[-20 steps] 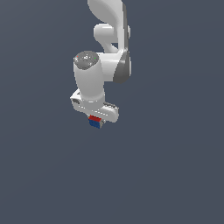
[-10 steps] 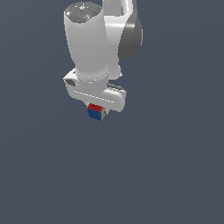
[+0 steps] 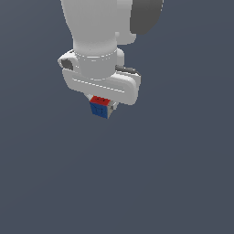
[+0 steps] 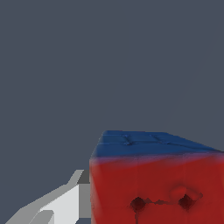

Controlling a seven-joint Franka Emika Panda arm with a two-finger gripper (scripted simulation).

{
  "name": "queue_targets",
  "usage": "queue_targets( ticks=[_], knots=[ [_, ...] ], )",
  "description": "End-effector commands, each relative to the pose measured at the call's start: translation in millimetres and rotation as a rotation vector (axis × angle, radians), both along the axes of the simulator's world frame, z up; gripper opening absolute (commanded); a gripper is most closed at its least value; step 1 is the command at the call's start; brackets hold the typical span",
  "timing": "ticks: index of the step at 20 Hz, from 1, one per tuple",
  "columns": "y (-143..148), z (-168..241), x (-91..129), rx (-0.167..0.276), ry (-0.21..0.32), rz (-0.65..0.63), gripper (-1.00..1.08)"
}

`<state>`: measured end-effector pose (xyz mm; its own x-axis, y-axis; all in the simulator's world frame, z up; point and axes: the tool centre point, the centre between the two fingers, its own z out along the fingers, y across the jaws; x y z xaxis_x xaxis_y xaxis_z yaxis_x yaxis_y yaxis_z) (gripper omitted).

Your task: Pick up the object and move it to a goal position.

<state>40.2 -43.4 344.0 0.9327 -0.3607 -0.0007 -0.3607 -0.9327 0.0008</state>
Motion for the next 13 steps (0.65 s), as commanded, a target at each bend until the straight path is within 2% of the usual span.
queue_targets(
  ticks=[1, 13],
  knots=[
    [1.6, 11.8, 3.6, 0.0, -0.001, 0.0, -1.0],
    [3.7, 26.2, 9.4, 0.0, -0.001, 0.0, -1.0]
  ],
)
